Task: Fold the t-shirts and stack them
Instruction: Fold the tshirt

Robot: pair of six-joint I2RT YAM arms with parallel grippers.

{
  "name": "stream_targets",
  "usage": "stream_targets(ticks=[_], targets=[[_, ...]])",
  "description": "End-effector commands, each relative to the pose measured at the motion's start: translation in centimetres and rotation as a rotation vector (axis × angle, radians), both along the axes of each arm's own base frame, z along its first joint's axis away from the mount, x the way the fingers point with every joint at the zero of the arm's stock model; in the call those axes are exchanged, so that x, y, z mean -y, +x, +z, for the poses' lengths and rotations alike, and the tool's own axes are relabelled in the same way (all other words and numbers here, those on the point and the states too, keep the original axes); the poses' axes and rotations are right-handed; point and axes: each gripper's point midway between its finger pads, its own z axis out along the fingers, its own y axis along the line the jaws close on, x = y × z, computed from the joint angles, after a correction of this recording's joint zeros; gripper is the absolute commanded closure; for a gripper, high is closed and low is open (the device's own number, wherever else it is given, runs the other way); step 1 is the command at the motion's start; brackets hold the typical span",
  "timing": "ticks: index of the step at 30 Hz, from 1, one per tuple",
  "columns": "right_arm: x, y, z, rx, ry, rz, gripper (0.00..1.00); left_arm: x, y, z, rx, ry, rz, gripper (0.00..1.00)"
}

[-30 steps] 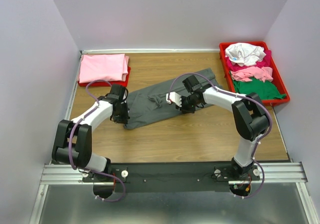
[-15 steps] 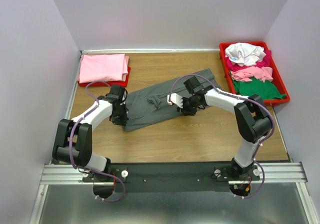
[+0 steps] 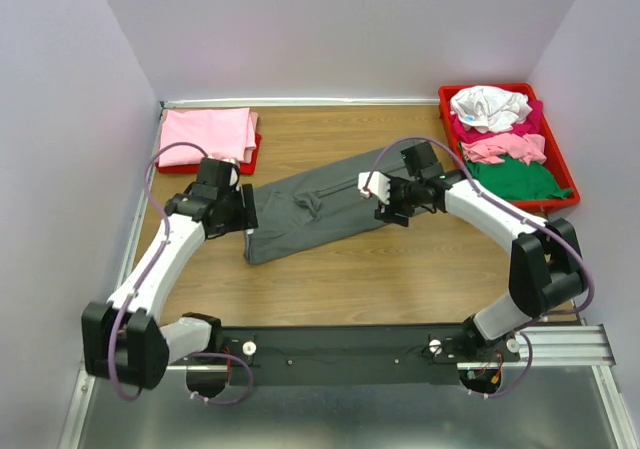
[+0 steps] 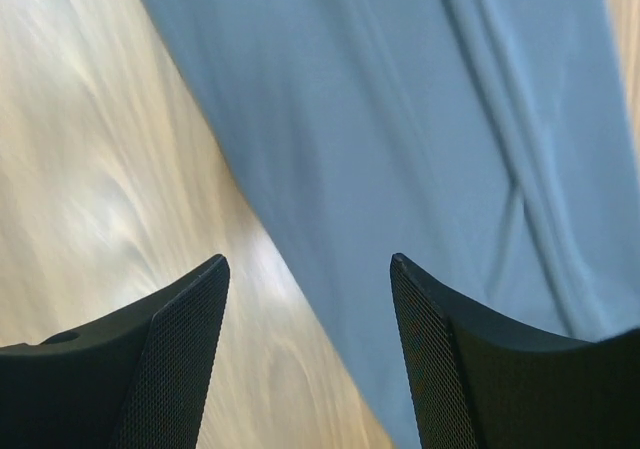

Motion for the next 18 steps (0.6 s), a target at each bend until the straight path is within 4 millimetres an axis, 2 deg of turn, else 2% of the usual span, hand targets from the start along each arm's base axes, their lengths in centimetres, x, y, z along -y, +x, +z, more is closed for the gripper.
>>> stream_targets(ticks=[1, 2, 4, 5, 7, 10, 13, 16, 18], targets=[[4.2, 0.5, -2.4, 0.006, -0.058, 0.061, 0.28, 1.6, 2.1, 7.5, 0.297, -0.095, -0.111, 0.25], [5.9, 1.1, -3.0, 0.004, -0.087, 0.035, 0.28, 2.1, 2.7, 10.6, 0.442, -0.135, -0.125, 0.24], [7.4, 1.8, -3.7, 0.033, -0.147, 0.049, 0.28, 2.4, 2.8, 13.6, 0.583, -0.184, -0.109, 0.23], [8.0, 1.9, -4.2, 0.036, -0.177, 0.051, 0.29, 2.4, 2.8, 15.9, 0.705, -0.214, -0.100, 0.22], [8.9, 2.1, -5.0, 0.030, -0.227, 0.047, 0.30, 2.5, 2.4, 17.4, 0.781, -0.272, -0.064, 0.20], [8.9, 2.5, -5.5, 0.018, -0.241, 0.046, 0.30, 3.1, 1.9, 18.5, 0.841, -0.356, -0.055, 0.21], [9.3, 2.7, -6.4, 0.000, -0.269, 0.041, 0.32, 3.8, 1.3, 17.5, 0.811, -0.382, -0.085, 0.21], [10.3, 2.3, -8.3, -0.040, -0.328, 0.034, 0.34, 3.4, 0.5, 16.1, 0.759, -0.344, -0.090, 0.21], [10.6, 2.2, -8.7, -0.054, -0.337, 0.021, 0.36, 3.2, 0.1, 16.0, 0.765, -0.337, -0.090, 0.21]])
